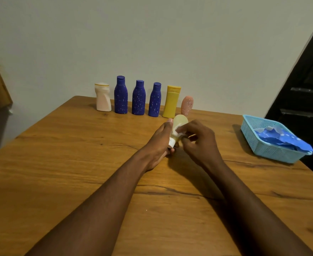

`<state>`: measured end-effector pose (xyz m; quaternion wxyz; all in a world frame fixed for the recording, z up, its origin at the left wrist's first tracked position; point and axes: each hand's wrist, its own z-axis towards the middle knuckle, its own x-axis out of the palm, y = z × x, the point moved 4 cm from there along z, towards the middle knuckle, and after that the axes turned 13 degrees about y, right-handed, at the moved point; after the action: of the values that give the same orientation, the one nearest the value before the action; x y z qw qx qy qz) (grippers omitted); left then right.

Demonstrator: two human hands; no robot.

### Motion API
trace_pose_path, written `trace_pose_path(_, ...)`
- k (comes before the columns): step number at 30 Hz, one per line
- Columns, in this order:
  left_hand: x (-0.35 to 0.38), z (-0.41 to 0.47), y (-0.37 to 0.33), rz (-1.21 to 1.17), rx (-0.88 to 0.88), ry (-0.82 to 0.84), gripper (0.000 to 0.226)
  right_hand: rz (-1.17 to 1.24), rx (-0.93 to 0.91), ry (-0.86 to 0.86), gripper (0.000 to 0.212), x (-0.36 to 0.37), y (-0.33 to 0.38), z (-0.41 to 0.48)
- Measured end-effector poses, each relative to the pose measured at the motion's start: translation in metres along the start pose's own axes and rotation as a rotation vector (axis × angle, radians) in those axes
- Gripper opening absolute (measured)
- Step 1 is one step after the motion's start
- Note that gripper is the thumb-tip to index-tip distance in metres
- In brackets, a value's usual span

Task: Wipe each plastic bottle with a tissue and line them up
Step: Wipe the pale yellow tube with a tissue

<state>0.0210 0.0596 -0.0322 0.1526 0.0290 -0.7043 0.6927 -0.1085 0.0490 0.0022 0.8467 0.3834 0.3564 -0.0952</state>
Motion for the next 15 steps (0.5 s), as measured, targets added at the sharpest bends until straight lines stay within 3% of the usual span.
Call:
trace_pose_path(3, -0.002, 0.0, 0.001, -0.028, -0.025, -0.014, 0.044, 0.038, -0.082, 0.169, 0.019, 0.01, 0.012, -0.001)
trace_pose_path(5, -0.003, 0.001, 0.002, -0.023, -0.043, -0.023, 0.047, 0.058, -0.085, 0.174, 0.021, 0.008, 0.011, -0.001)
trace_pose_path(11, 0.0, 0.002, 0.001, -0.014, -0.03, -0.018, 0.042, -0.007, 0.042, -0.155, 0.021, -0.012, -0.009, 0.002)
trace_pose_path(15, 0.002, 0.002, 0.001, 0.007, -0.003, 0.017, 0.043, 0.018, 0.106, -0.212, 0.021, -0.017, -0.018, 0.0)
